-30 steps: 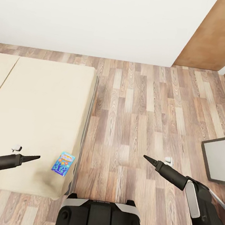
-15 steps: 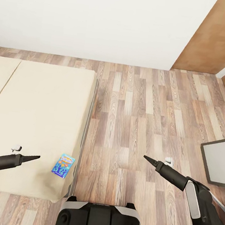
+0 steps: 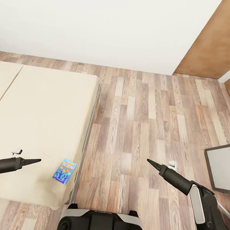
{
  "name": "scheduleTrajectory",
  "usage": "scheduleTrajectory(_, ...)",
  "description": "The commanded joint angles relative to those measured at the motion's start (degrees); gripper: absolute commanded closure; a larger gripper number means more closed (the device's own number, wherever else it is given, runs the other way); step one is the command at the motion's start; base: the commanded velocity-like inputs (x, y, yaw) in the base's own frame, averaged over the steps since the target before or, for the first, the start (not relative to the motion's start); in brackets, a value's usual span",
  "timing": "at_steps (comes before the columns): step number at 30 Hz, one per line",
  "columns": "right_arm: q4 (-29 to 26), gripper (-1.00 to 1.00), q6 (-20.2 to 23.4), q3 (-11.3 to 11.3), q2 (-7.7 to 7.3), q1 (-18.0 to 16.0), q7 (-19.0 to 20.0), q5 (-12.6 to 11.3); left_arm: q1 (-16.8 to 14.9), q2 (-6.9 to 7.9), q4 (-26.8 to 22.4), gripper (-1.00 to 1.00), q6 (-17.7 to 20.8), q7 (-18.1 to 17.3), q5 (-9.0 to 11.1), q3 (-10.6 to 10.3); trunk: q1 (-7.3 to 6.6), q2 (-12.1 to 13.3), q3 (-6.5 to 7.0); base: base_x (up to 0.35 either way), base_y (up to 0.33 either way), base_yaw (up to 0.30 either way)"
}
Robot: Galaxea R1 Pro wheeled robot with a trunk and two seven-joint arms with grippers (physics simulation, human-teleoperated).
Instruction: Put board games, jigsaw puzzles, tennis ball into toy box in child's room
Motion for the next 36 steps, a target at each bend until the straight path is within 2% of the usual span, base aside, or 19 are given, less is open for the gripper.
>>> scheduleTrajectory(1, 0.0, -1.00, 0.3, -0.1, 0.00, 0.0, 0.1, -0.1, 0.0, -0.02, 0.0, -1.00, 0.6, -0.3, -0.3, 0.2, 0.04, -0.1, 0.04, 0.000, 0.000, 0.000)
scheduleTrajectory(36, 0.0, -1.00, 0.2, -0.2, 0.03, 0.0, 0.2, -0.5, 0.0, 0.01, -0.1, -1.00, 0.7, -0.3, -0.4, 0.2, 0.04, -0.1, 3.38, 0.000, 0.000, 0.000)
